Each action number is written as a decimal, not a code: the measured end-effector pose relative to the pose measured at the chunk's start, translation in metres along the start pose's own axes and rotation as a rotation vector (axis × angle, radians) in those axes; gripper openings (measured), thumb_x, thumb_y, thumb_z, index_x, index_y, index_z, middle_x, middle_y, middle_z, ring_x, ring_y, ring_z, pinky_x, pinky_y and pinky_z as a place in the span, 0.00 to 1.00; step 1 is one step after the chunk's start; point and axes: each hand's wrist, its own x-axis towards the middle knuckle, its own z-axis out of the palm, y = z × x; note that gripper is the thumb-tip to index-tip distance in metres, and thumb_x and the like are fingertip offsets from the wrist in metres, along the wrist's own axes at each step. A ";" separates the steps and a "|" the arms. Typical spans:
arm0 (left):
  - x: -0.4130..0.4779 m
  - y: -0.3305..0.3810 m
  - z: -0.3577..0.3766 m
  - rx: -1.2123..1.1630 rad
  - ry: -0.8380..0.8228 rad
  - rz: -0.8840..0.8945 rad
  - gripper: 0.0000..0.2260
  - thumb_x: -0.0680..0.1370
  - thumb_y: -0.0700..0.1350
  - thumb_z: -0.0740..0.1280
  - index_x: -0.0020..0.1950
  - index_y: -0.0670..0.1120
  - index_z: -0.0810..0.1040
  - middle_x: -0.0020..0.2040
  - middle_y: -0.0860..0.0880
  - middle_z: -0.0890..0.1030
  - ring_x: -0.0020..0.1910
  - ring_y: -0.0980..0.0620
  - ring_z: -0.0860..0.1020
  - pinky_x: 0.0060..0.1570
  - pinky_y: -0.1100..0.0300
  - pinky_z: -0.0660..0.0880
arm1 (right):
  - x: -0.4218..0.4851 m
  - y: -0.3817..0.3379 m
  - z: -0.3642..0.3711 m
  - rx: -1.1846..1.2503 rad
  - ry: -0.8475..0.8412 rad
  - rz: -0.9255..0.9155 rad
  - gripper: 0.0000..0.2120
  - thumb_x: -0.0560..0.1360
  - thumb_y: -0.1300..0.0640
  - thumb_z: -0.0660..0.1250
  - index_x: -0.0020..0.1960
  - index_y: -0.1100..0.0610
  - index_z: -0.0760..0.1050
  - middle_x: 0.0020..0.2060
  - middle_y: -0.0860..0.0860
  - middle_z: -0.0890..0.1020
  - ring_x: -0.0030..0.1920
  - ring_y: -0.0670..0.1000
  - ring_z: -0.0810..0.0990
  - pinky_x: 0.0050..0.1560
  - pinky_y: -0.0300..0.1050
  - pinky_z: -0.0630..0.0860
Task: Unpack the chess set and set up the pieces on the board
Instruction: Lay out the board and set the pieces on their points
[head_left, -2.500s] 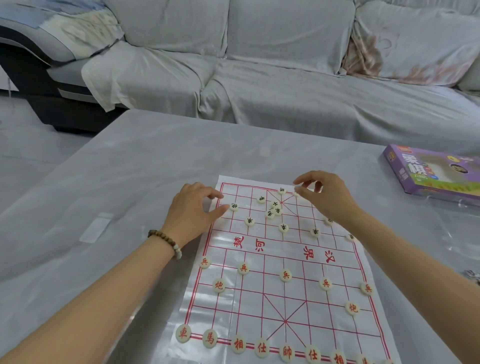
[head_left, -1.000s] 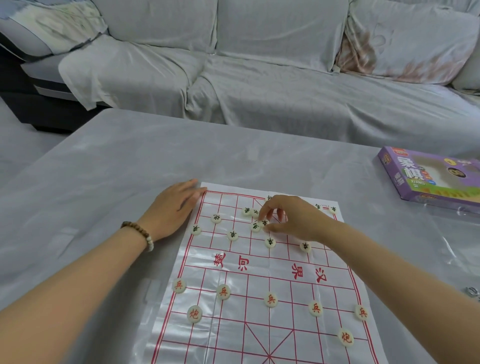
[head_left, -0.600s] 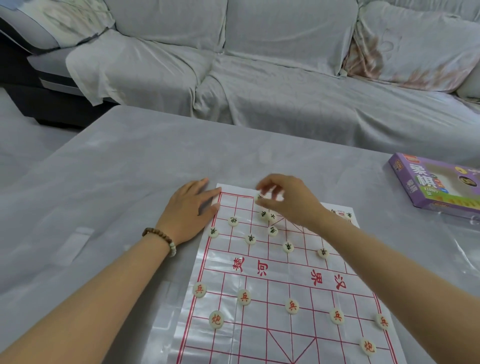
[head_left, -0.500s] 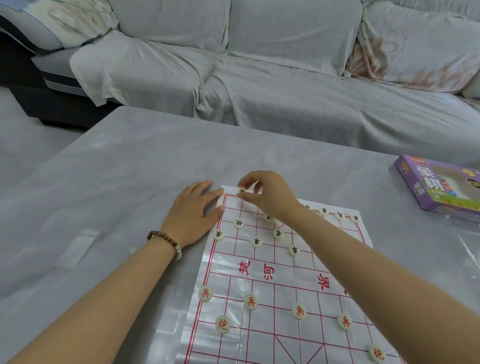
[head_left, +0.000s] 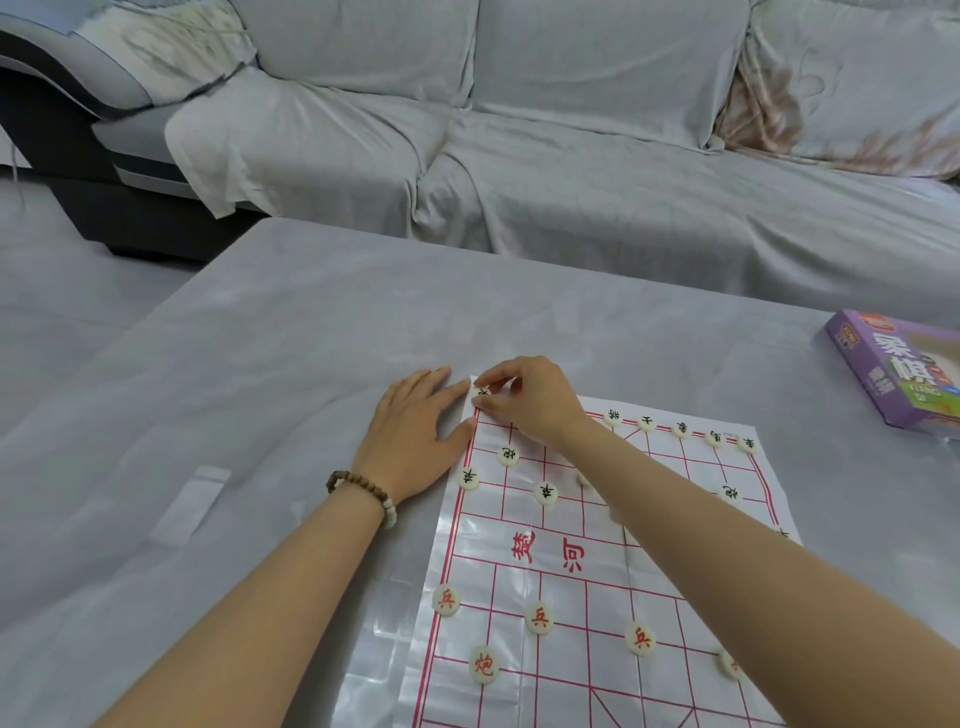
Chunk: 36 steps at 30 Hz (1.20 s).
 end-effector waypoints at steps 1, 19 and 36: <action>0.000 0.000 0.000 -0.002 0.002 0.000 0.24 0.78 0.57 0.58 0.74 0.57 0.58 0.76 0.55 0.55 0.75 0.54 0.50 0.71 0.58 0.44 | 0.000 0.000 -0.001 -0.001 -0.011 0.001 0.08 0.69 0.54 0.73 0.49 0.52 0.82 0.40 0.45 0.80 0.33 0.40 0.71 0.45 0.38 0.70; 0.023 0.001 -0.002 -0.151 0.076 -0.012 0.14 0.74 0.57 0.66 0.58 0.58 0.77 0.65 0.55 0.72 0.66 0.53 0.64 0.65 0.55 0.58 | -0.050 0.027 -0.072 0.084 0.067 -0.051 0.04 0.73 0.54 0.70 0.48 0.49 0.79 0.41 0.42 0.82 0.41 0.42 0.78 0.41 0.23 0.68; 0.022 0.007 -0.001 -0.208 0.137 -0.089 0.17 0.71 0.58 0.69 0.57 0.56 0.78 0.63 0.54 0.74 0.65 0.53 0.67 0.65 0.52 0.64 | -0.089 0.040 -0.085 -0.234 -0.230 -0.020 0.10 0.68 0.48 0.73 0.48 0.47 0.81 0.45 0.41 0.79 0.43 0.41 0.74 0.44 0.33 0.72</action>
